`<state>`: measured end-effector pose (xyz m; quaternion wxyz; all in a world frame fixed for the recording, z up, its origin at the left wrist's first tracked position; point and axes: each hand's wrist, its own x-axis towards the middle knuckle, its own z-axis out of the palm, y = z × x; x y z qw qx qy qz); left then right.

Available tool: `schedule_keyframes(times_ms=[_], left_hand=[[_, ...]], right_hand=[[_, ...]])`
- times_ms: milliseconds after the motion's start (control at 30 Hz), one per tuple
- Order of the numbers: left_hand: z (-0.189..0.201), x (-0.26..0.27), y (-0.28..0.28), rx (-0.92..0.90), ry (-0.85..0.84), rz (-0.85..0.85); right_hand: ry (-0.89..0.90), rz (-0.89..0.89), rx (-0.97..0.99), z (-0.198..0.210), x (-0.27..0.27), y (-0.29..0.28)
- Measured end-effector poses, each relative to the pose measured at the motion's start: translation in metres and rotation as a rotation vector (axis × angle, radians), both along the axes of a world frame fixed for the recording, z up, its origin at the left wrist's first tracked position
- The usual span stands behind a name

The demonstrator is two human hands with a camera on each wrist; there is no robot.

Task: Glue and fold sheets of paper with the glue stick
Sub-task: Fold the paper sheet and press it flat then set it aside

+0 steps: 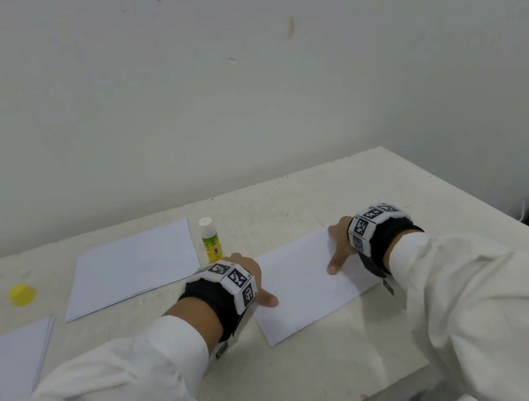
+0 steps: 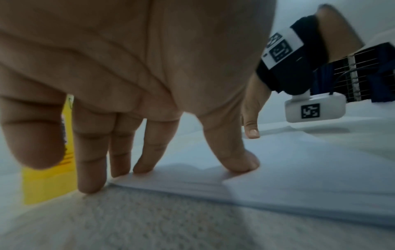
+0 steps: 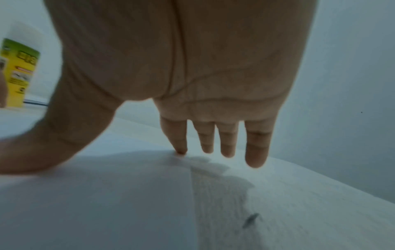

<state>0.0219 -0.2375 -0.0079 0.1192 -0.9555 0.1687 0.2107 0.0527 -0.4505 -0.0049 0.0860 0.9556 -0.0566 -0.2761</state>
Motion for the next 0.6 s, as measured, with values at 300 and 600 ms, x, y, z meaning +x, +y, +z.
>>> schedule_keyframes(times_ms=[300,600], left_hand=[[-0.001,0.007,-0.006,0.026,-0.004,-0.011],[0.001,0.011,-0.013,0.032,0.019,0.041]], right_hand=[[-0.029,0.029,-0.018,0.005,-0.001,0.000],[-0.153,-0.005,0.258,0.014,-0.016,-0.003]])
